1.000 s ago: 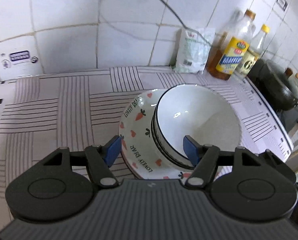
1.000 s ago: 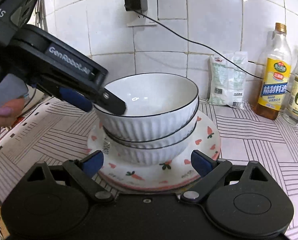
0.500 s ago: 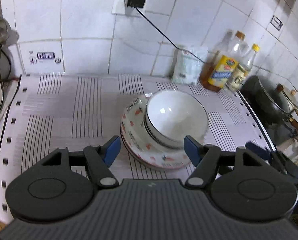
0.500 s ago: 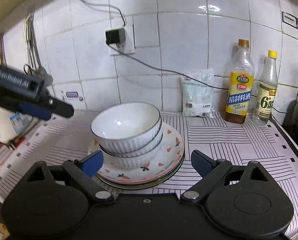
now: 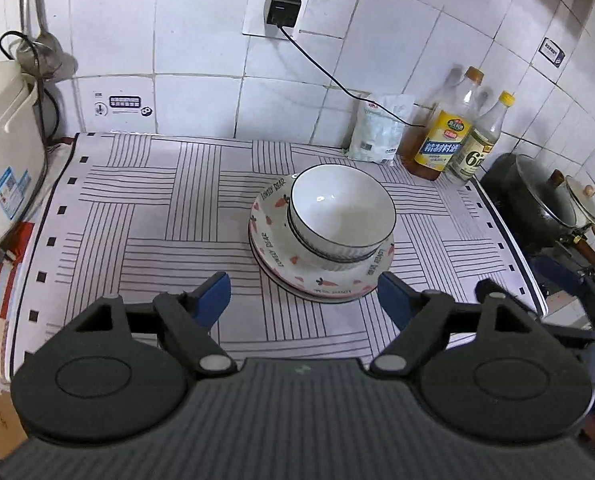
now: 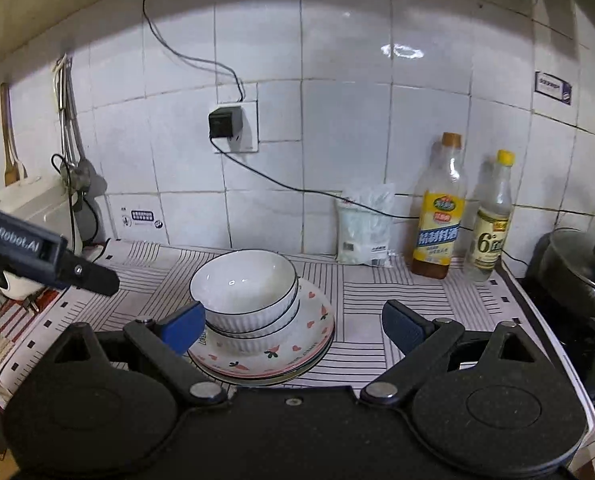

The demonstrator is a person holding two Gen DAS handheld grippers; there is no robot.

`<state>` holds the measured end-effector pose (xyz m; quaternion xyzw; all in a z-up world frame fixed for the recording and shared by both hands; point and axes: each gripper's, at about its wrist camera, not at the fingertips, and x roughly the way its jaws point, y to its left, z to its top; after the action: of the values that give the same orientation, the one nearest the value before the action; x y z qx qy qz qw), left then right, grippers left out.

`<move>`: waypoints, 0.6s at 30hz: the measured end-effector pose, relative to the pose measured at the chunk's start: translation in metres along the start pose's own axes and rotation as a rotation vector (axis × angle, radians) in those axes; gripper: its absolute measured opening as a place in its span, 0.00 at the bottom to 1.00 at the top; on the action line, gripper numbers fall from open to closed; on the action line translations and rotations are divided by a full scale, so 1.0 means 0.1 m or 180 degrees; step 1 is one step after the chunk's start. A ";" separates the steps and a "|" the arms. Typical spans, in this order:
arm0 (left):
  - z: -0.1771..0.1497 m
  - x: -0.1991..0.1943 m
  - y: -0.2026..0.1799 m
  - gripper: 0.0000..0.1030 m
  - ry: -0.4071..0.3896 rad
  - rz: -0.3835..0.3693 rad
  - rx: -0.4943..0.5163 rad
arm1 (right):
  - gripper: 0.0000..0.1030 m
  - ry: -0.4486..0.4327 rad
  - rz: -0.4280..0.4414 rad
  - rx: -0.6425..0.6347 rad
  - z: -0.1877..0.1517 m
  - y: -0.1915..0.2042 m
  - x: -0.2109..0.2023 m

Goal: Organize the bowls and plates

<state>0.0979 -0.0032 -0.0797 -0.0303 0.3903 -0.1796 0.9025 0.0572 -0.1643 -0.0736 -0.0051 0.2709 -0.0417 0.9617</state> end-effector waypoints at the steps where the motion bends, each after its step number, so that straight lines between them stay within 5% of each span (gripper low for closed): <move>1: -0.02 -0.03 -0.02 0.81 -0.0022 0.0027 0.0014 | 0.94 0.0014 -0.0013 0.0007 0.01 -0.02 -0.03; 8: -0.16 -0.16 -0.15 0.94 -0.0064 0.0231 0.0087 | 0.95 0.0282 -0.0162 0.0002 0.14 -0.05 -0.10; 18: -0.30 -0.20 -0.30 0.96 0.0005 0.0507 0.0266 | 0.98 0.0708 -0.0569 0.0007 0.08 -0.12 -0.16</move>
<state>0.0550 -0.0221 -0.0808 0.0386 0.3843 -0.1234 0.9141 0.0471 -0.1750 -0.0583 -0.0235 0.3743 -0.1278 0.9182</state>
